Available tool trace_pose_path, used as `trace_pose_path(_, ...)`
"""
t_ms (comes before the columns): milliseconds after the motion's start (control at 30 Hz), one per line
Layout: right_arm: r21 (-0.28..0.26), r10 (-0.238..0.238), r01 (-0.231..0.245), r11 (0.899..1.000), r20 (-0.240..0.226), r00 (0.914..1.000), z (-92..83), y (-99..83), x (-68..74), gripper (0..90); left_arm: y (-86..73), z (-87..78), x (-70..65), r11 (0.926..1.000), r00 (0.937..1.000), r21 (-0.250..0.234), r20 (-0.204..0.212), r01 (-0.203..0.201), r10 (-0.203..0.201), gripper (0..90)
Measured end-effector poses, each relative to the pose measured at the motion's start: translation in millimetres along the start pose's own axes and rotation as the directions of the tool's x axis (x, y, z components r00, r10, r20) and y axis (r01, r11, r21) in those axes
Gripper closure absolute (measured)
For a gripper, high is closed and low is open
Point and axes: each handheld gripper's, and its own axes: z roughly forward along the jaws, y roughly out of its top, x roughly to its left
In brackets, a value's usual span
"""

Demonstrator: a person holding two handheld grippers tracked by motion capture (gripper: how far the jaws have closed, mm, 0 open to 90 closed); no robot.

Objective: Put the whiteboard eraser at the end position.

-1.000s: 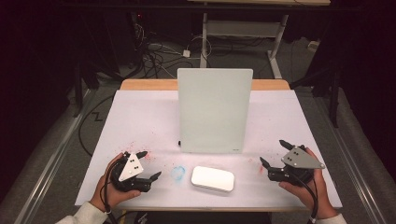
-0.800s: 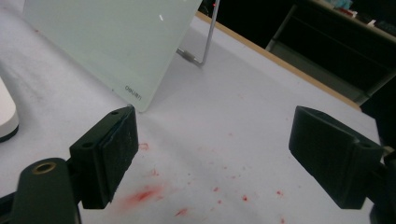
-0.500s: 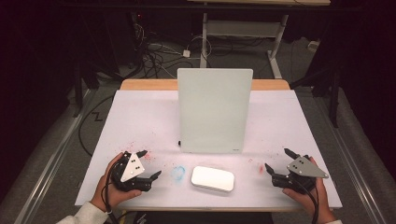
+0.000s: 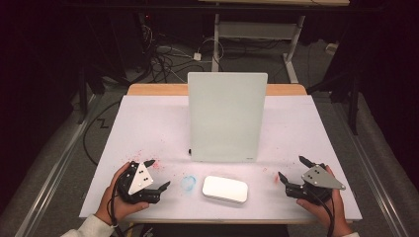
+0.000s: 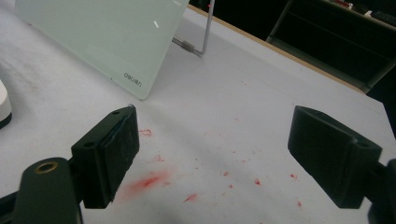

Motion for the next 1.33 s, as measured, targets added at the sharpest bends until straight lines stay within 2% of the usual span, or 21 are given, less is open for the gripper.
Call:
trace_pose_path(200, 0.003, -0.029, 0.029, 1.0, -0.002, 0.9996, 0.4, 1.6, 4.5, 17.4, 0.9, 0.6, -1.2, 1.0, 1.0, 0.005, -0.001, -0.008, 0.008, 17.5)
trace_pose_path(533, 0.003, -0.013, 0.013, 1.0, 0.014, 0.9998, 1.0, 2.5, 4.7, 17.3, 0.2, 0.9, -0.9, 1.0, 1.0, 0.007, 0.0, -0.004, 0.004, 17.6)
trace_pose_path(800, -0.001, -0.023, 0.023, 1.0, 0.017, 0.9996, 0.1, 4.5, 6.0, 17.2, 0.7, 1.7, -1.1, 0.9999, 1.0, 0.011, -0.002, -0.01, 0.01, 17.6)
trace_pose_path(1333, 0.001, -0.014, 0.014, 1.0, 0.035, 0.9993, -0.5, 5.6, -0.5, 17.2, 1.0, 3.8, 2.2, 0.9999, 0.9999, 0.011, -0.011, 0.001, 0.0, 17.6)
